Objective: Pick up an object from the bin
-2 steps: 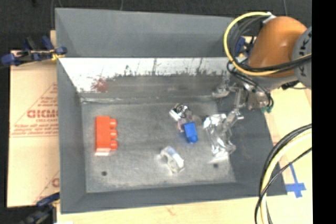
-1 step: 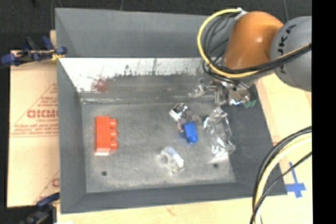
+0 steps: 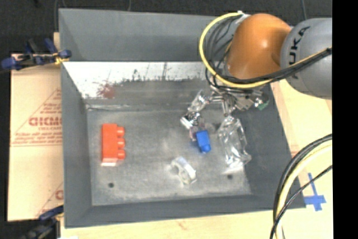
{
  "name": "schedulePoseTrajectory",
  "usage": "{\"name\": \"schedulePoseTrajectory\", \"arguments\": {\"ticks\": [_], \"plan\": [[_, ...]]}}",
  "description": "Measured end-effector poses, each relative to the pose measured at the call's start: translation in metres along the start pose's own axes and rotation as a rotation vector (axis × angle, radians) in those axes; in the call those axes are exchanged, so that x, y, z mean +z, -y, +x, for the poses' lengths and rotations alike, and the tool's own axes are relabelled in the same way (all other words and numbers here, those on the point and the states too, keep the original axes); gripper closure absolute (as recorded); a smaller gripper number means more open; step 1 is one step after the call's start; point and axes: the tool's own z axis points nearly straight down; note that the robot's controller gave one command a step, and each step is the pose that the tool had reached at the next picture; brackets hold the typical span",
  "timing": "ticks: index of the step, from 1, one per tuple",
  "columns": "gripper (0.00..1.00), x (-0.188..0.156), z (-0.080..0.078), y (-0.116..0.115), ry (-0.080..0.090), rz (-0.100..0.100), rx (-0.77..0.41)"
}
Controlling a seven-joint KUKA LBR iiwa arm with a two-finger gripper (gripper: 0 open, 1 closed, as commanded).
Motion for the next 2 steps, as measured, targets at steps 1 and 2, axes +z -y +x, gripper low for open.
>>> {"name": "schedulePoseTrajectory", "arguments": {"ticks": [1,2], "plan": [[0.0,0.057,-0.011,-0.004,0.004,0.008,-0.533],[0.0,0.057,-0.024,-0.014,0.004,0.013,-0.772]]}}
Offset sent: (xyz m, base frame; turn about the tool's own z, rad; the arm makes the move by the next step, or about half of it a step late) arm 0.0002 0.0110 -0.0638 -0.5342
